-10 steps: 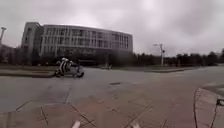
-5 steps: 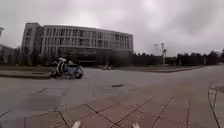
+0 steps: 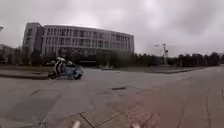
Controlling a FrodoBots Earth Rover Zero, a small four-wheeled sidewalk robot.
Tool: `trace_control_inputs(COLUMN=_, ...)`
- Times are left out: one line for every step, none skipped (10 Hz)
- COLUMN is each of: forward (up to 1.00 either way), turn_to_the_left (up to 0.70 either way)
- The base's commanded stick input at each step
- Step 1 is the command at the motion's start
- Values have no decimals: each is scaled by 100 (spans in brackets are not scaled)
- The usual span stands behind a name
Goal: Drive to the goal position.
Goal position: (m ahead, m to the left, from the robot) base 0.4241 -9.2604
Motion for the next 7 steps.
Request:
trace_control_inputs(forward=70, turn_to_the_left=0)
trace_control_inputs(forward=70, turn_to_the_left=0)
trace_control_inputs(forward=70, turn_to_the_left=0)
trace_control_inputs(forward=70, turn_to_the_left=0)
trace_control_inputs(forward=70, turn_to_the_left=0)
trace_control_inputs(forward=70, turn_to_the_left=0)
trace_control_inputs(forward=70, turn_to_the_left=0)
